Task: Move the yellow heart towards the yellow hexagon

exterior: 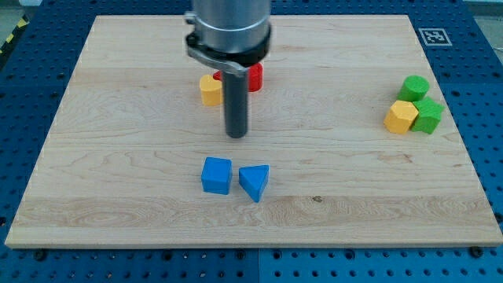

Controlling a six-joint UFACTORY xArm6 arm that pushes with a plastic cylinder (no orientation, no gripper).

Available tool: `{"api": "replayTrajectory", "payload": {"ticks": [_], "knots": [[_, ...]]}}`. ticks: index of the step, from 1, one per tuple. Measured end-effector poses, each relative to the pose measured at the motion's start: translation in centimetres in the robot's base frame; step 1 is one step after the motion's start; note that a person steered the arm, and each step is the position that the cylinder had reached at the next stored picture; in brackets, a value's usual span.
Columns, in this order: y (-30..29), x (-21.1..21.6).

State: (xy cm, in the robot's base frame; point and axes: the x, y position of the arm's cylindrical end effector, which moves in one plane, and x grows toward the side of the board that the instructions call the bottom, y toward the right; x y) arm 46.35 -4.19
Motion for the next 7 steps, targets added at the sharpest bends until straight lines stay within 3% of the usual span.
{"api": "replayTrajectory", "payload": {"ticks": [3,5,7], "knots": [[-11.1,-8.3],[-11.1,-9.9],[-3.7,-7.2]]}}
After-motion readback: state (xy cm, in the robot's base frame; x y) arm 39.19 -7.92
